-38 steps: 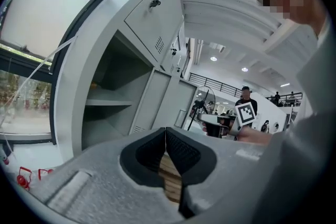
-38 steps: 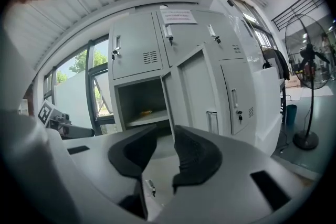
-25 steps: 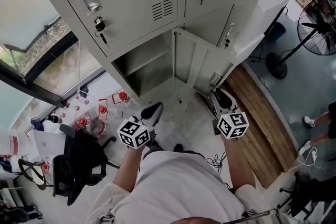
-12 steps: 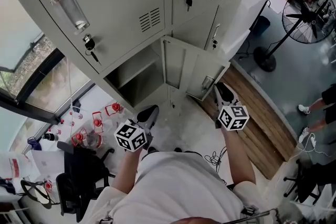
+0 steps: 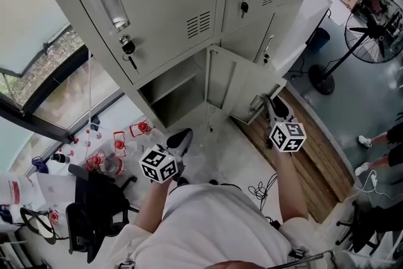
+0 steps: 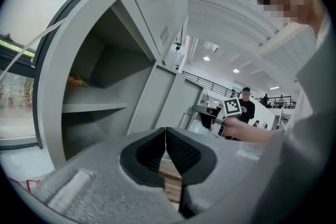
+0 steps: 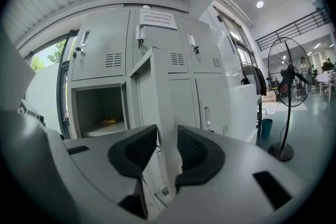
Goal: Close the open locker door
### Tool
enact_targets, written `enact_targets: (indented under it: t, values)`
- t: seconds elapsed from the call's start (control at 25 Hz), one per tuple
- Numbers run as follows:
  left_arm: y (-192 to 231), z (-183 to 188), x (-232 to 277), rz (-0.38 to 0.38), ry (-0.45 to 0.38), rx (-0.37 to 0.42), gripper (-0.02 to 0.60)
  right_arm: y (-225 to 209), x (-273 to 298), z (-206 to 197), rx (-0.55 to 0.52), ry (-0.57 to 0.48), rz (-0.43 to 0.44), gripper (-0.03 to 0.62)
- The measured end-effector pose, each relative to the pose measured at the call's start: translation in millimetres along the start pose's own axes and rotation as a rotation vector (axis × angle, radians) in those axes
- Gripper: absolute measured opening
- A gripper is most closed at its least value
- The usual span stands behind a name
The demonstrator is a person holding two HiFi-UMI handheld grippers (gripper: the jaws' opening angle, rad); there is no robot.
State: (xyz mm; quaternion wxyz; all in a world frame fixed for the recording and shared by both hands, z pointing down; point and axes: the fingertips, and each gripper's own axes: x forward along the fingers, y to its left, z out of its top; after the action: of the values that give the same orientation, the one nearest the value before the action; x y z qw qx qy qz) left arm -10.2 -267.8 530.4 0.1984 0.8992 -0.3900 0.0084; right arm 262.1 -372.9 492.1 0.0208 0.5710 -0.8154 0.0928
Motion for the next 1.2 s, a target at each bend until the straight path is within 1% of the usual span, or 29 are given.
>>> enact_targets:
  t: [0.12, 0.24, 0.6, 1.2]
  values:
    - [6.0, -2.4, -7.8, 0.015, 0.0, -0.006, 0.015, 2.7, 5.0, 2.0, -0.027, -0.004, 0.018, 0.106]
    - [8.5, -6.9, -15.5, 0.022, 0.003, -0.014, 0.015, 5.4, 4.4, 0.2, -0.042, 0.007, 0.018, 0.106]
    - [7.9, -8.2, -31.8, 0.011, -0.001, -0.007, 0.015, 25.8, -9.7, -4.8, -0.051, 0.017, 0.031, 0.106]
    - [10.8, -12.3, -53.8, -0.003, 0.002, -0.012, 0.015, 89.4, -42.1, -16.3, -0.071, 0.042, 0.109, 0.106]
